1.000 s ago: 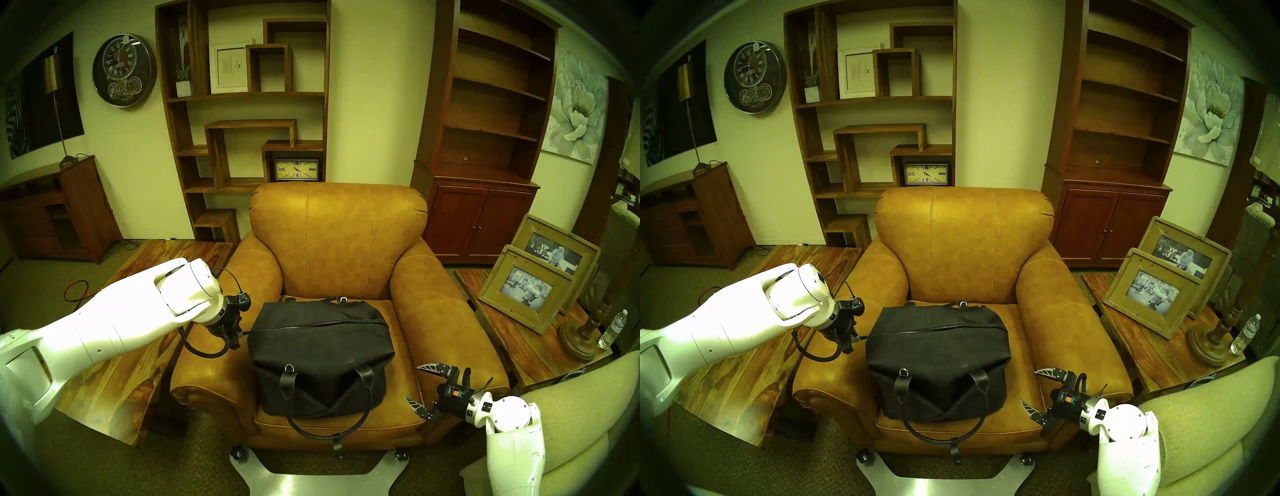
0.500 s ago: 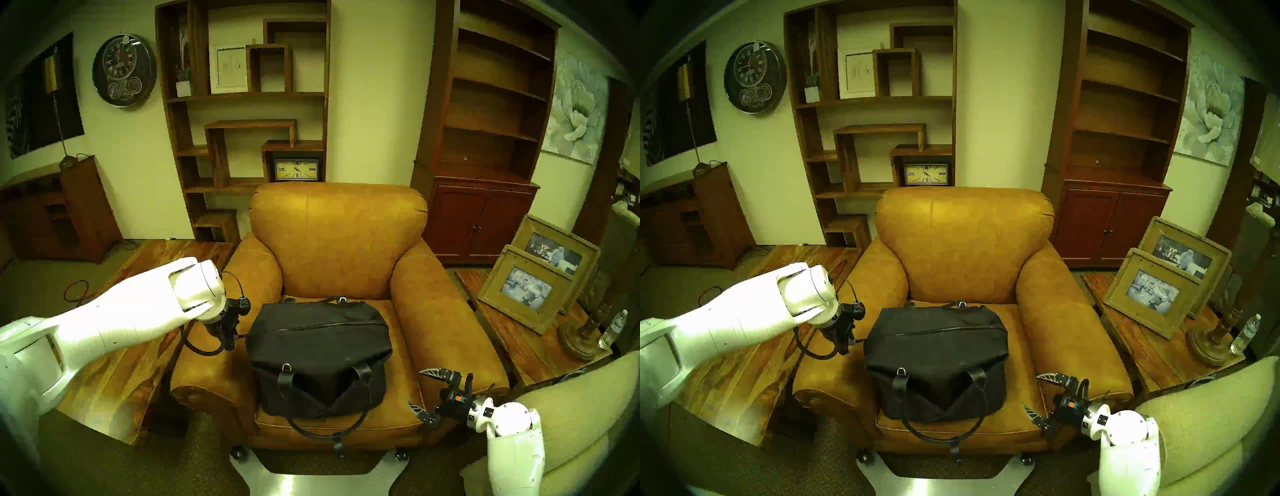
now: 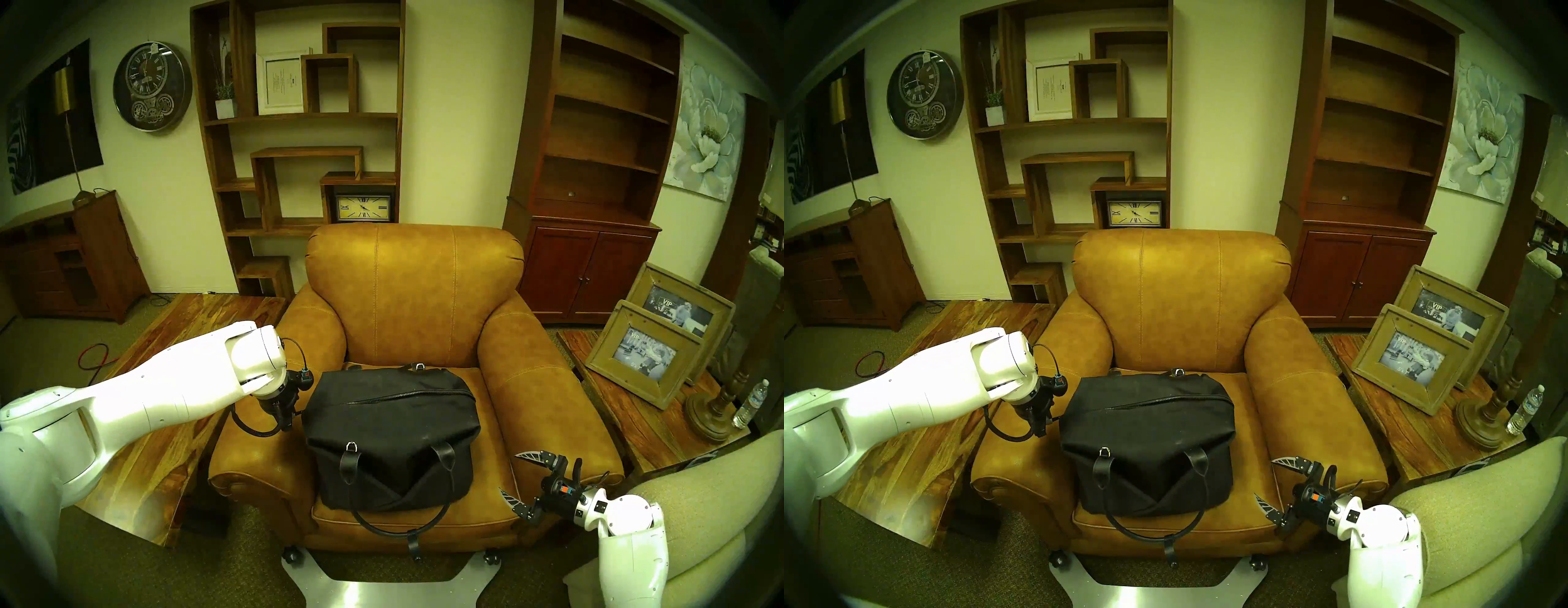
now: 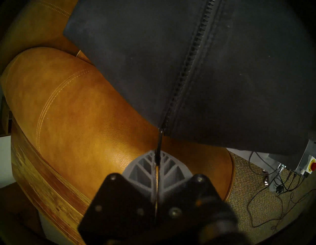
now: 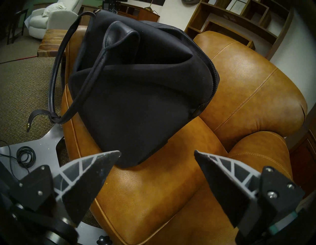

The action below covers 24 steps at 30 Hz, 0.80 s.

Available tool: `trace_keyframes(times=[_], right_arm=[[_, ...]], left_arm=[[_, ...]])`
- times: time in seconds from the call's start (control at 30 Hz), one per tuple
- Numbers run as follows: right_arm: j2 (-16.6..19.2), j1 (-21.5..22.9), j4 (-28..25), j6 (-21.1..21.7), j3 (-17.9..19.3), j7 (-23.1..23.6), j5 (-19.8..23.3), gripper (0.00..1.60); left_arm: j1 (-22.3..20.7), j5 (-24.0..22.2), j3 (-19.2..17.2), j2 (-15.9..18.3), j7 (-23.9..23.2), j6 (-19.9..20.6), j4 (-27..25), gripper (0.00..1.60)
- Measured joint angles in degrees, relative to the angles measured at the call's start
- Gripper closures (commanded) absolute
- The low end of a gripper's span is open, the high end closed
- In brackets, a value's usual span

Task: Open a bag with a zipper

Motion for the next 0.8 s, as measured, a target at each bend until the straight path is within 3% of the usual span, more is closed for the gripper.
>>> trace_keyframes(times=[0.47,0.8], right_arm=[[0.00,0.18,-0.20,-0.10,0.03,0.15,0.14,0.00],[-0.05,0.25,-0.24,-0.09,-0.18,0.21,-0.01,0.00]], left_arm=[[0.02,1.24,3.08,-3.67,0.36,-2.10,5.76,1.60],[1.09,0.35,2.39,-4.70,1.64,-3.69,7.75,1.60]])
